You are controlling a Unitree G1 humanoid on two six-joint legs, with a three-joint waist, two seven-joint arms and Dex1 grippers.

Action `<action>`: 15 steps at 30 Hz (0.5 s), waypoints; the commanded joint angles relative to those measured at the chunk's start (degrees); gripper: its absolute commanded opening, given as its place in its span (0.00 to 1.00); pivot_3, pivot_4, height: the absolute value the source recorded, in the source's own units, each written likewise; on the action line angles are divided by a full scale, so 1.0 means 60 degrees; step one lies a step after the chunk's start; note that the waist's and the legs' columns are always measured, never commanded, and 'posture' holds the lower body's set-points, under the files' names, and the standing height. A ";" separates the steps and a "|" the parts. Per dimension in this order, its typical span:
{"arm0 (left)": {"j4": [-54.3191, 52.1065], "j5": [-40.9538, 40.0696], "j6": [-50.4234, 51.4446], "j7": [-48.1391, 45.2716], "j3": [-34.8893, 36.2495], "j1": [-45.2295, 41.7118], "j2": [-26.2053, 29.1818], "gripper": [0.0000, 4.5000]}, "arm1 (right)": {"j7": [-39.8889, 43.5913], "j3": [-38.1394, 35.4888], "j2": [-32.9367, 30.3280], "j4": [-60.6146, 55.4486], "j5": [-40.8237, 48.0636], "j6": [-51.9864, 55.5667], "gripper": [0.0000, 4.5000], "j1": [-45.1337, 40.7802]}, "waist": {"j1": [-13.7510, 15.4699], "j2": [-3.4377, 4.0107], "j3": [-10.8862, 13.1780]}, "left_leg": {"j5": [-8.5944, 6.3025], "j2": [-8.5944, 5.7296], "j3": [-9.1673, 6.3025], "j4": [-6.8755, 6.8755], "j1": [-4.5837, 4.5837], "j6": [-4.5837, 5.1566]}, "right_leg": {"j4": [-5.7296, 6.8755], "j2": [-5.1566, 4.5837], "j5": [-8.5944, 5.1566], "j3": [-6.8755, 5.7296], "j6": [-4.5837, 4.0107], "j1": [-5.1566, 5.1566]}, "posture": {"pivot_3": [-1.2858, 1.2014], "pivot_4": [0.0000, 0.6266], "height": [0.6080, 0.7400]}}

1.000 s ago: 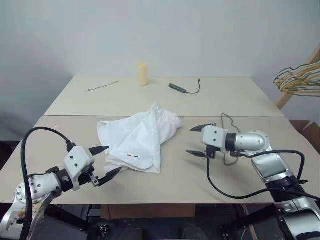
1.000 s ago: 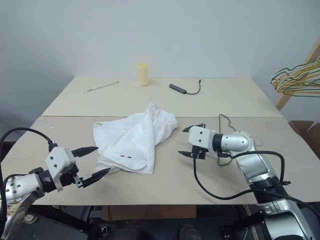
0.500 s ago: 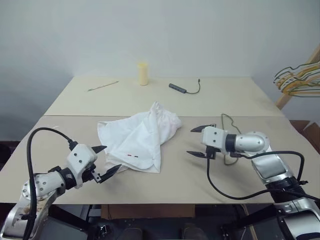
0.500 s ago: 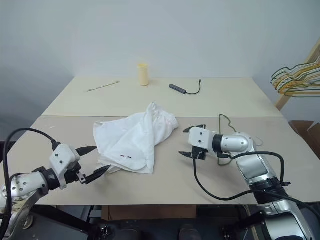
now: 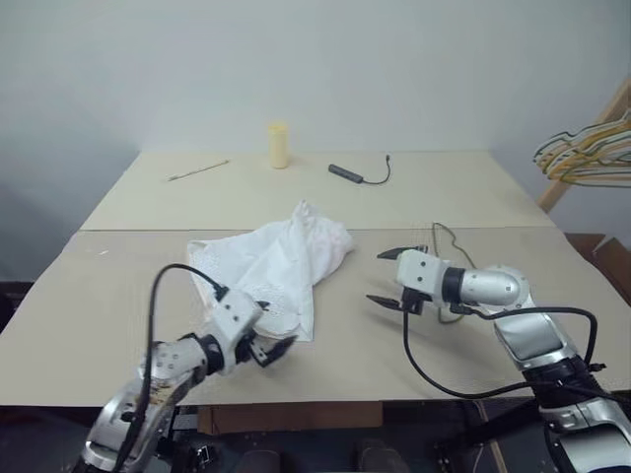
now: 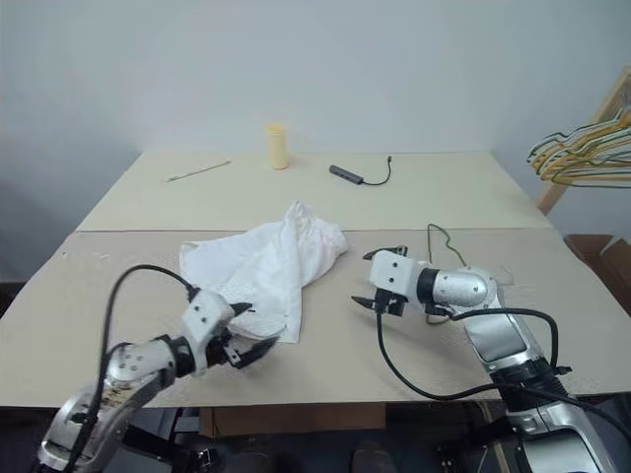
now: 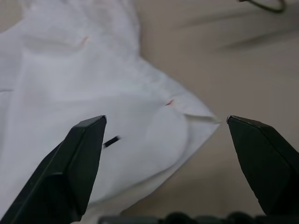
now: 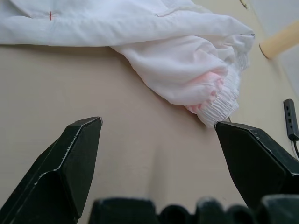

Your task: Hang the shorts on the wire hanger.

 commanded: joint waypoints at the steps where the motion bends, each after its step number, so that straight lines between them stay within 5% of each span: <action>1: 0.0636 0.0802 -0.0288 0.0405 -0.0818 -0.0677 -0.0332 1.00 | -0.0315 -0.0424 -0.0004 -0.0425 -0.0010 0.0198 0.99 -0.0053 | -0.0053 0.0001 0.0000 | 0.0000 0.0000 0.0000 0.0003 0.0001 0.0000 | 0.0000 0.0001 0.0000 0.0000 0.0000 0.0003 | 0.50 0.00 1.00; 11: 0.1596 0.1952 0.1106 0.1051 -0.2079 -0.1704 -0.1053 1.00 | -0.0543 -0.0542 -0.0154 -0.0720 -0.0111 0.0387 0.99 0.0213 | -0.0258 0.0000 -0.0001 | -0.0001 -0.0002 0.0001 0.0003 -0.0007 0.0002 | -0.0010 0.0001 -0.0003 0.0004 0.0006 -0.0001 | 0.49 0.00 1.00; 15: 0.1651 0.2267 0.1760 0.1091 -0.2406 -0.1859 -0.0923 0.80 | -0.0608 -0.0514 -0.0173 -0.0686 -0.0218 0.0385 1.00 0.0177 | -0.0342 0.0001 -0.0003 | 0.0000 -0.0002 0.0001 0.0007 0.0004 0.0001 | -0.0006 0.0001 -0.0007 0.0004 0.0015 0.0012 | 0.49 0.00 1.00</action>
